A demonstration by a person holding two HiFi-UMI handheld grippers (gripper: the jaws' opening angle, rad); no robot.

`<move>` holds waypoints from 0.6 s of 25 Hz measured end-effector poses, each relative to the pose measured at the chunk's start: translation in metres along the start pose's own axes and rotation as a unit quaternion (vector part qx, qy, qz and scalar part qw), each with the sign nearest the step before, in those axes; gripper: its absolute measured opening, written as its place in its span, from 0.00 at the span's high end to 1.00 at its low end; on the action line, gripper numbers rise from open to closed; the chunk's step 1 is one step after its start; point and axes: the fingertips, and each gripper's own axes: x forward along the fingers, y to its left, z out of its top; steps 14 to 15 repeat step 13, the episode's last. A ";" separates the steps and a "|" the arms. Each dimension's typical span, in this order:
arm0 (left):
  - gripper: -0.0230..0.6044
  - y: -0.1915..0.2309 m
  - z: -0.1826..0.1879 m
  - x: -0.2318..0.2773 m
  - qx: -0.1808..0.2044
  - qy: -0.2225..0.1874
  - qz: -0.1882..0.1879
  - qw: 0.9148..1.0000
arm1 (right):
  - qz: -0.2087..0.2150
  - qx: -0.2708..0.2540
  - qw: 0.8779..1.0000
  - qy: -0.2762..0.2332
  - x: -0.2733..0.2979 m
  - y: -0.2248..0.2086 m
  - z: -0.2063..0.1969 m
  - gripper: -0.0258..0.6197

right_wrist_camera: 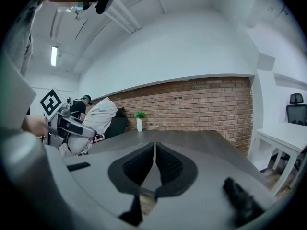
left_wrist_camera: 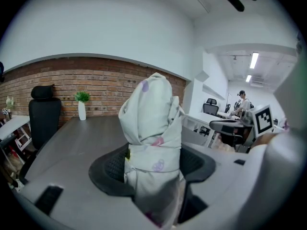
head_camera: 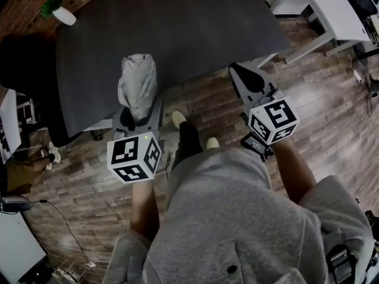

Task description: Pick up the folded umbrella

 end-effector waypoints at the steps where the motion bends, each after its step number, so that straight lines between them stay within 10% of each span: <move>1: 0.51 -0.004 -0.004 -0.007 -0.001 -0.001 0.002 1.000 | 0.002 -0.001 1.000 -0.001 -0.006 0.004 -0.002 0.91; 15: 0.51 -0.020 -0.029 -0.056 -0.004 -0.009 0.005 1.000 | 0.010 -0.007 1.000 -0.011 -0.043 0.039 -0.011 0.91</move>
